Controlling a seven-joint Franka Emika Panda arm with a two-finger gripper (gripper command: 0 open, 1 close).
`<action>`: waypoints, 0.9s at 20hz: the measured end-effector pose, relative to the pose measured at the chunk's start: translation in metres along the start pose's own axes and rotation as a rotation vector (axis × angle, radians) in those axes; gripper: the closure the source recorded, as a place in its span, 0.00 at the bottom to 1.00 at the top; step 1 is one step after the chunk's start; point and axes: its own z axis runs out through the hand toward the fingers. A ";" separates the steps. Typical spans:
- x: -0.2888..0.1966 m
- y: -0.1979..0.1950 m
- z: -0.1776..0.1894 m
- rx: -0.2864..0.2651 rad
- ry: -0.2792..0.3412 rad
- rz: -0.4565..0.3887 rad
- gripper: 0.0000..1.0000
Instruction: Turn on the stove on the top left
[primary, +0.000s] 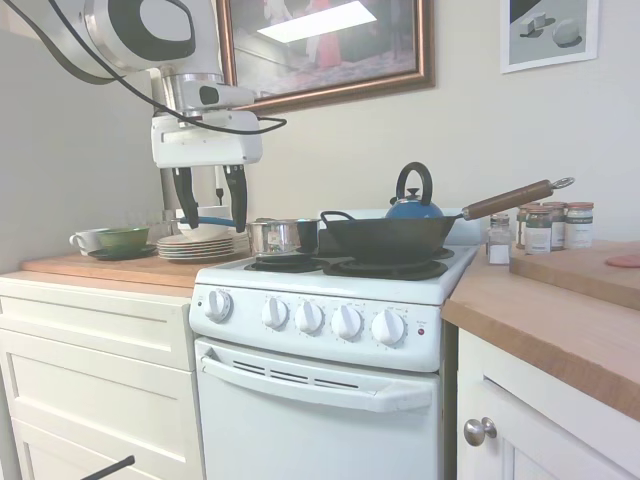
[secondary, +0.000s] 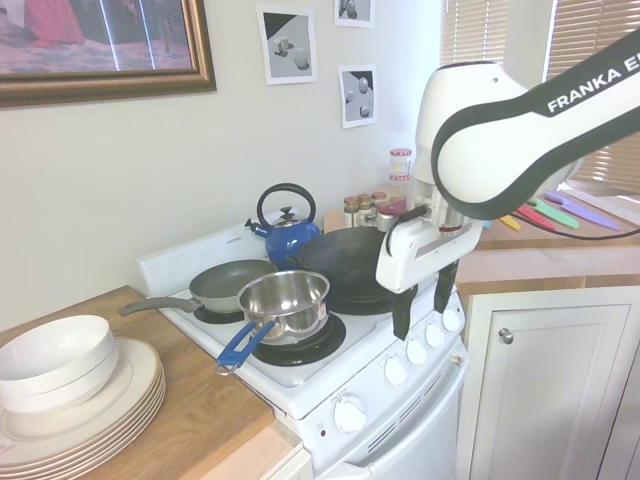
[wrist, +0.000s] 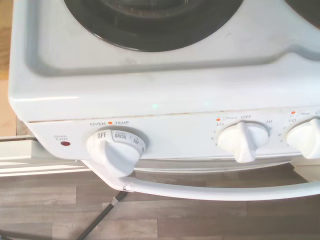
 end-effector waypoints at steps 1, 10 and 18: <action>0.000 0.000 0.000 -0.001 0.000 -0.001 0.00; 0.013 0.006 0.038 -0.054 -0.043 -0.019 0.00; 0.036 0.021 0.077 -0.090 -0.056 -0.017 1.00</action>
